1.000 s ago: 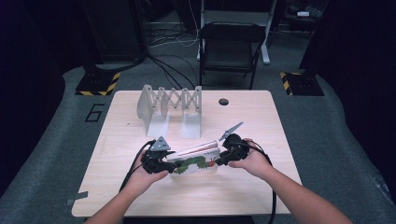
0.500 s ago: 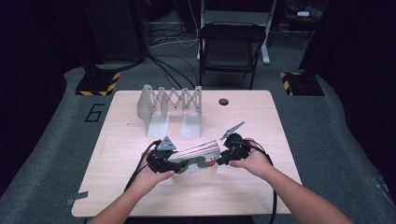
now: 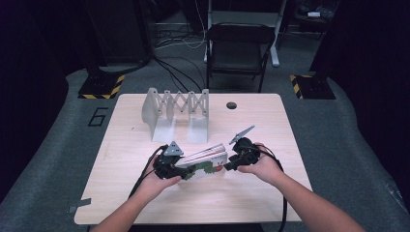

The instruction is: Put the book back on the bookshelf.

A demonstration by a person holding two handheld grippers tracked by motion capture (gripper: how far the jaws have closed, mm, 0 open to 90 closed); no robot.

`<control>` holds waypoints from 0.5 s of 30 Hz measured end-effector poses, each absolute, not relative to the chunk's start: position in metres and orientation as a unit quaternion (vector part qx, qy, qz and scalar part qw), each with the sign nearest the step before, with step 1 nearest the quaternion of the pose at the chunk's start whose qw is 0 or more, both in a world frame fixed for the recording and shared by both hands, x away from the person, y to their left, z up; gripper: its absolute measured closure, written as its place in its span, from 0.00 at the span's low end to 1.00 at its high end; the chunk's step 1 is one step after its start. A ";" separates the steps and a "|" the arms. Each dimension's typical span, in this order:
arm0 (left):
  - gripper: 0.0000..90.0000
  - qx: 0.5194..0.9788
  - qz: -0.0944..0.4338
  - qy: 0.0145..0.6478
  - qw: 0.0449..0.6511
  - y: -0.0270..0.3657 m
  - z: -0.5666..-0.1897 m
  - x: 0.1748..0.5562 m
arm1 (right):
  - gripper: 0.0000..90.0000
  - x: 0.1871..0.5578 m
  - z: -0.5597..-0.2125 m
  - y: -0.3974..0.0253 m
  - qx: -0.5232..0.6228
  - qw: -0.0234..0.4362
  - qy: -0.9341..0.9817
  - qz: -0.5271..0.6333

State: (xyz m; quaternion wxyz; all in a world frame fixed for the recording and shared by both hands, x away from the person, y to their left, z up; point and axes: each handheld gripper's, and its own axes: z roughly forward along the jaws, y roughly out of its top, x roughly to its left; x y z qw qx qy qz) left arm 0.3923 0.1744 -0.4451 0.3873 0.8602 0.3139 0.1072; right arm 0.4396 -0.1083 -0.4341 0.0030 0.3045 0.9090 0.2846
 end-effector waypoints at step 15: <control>0.56 0.856 0.110 0.320 0.391 0.173 -0.445 0.395 | 0.62 0.440 -0.435 -0.108 0.306 0.000 0.908 0.285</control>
